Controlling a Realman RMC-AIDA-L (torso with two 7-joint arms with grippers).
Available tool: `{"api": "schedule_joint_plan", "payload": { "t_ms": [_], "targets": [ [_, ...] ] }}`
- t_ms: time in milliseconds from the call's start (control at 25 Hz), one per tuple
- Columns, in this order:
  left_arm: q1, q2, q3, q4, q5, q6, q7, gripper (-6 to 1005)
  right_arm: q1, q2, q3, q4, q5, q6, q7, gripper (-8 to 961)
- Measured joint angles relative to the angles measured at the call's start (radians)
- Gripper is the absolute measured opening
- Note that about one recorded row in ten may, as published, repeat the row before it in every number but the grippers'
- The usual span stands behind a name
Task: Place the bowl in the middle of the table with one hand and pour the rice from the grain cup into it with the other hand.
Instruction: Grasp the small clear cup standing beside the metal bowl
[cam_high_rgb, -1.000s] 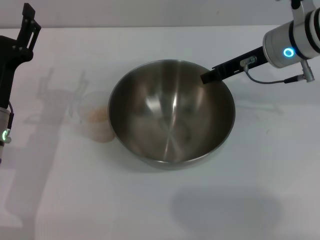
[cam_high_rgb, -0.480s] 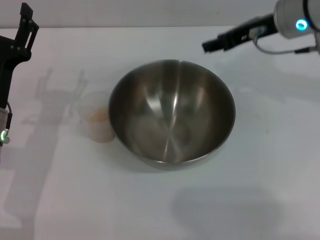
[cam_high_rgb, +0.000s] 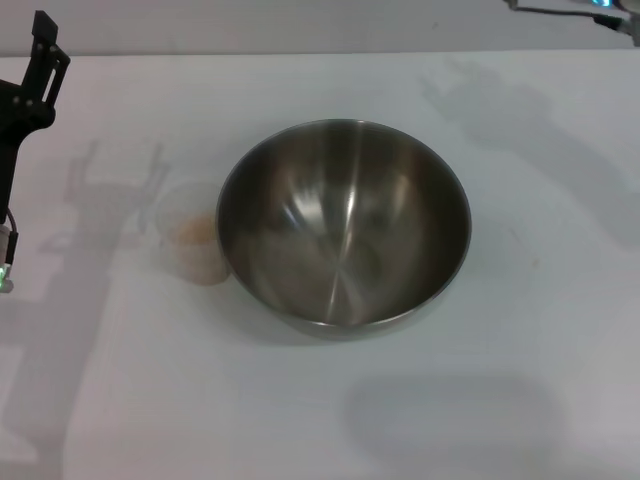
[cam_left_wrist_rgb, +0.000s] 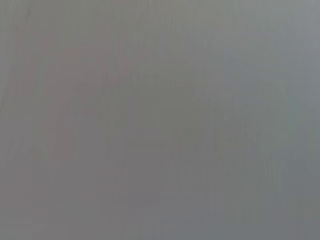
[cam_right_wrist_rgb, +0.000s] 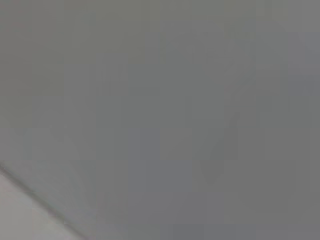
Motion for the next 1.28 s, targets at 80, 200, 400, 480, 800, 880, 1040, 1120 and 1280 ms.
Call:
{"api": "schedule_joint_plan", "payload": {
  "t_ms": [80,200,400,480,800,880,1040,1120,1280],
  "targets": [
    [0.000,0.000,0.000,0.000,0.000,0.000,0.000,843,-0.019,0.000,-0.028,0.001,-0.002,-0.069,0.000,476],
    [0.006,0.000,0.000,0.003,-0.002,0.006,0.000,843,-0.075,0.002,-0.100,0.022,0.002,-0.290,0.000,477],
    [0.016,0.001,-0.004,0.001,-0.003,0.007,0.000,844,-0.153,0.003,-0.242,0.107,0.009,-0.690,0.005,589],
    [0.016,0.001,-0.006,0.002,-0.003,0.007,0.000,844,-0.174,0.002,-0.335,0.200,0.009,-0.948,0.009,681],
    [0.020,-0.001,-0.010,0.009,-0.004,0.000,0.000,844,-0.132,0.002,-0.555,0.734,0.010,-1.769,0.393,792],
    [0.026,-0.001,-0.009,0.009,-0.004,0.005,0.000,844,-0.112,-0.001,-0.554,0.858,0.008,-1.870,0.548,792],
    [0.047,-0.001,-0.003,0.009,-0.002,0.008,0.000,843,-0.086,-0.005,-0.546,1.045,0.005,-1.952,0.752,792],
    [0.058,-0.001,0.001,0.009,0.000,0.009,0.000,843,-0.085,-0.006,-0.546,1.097,0.001,-1.969,0.775,792],
    [0.099,-0.002,0.029,0.010,0.005,0.011,0.001,843,-0.093,-0.004,-0.546,1.157,0.002,-2.002,0.775,792]
  ]
}}
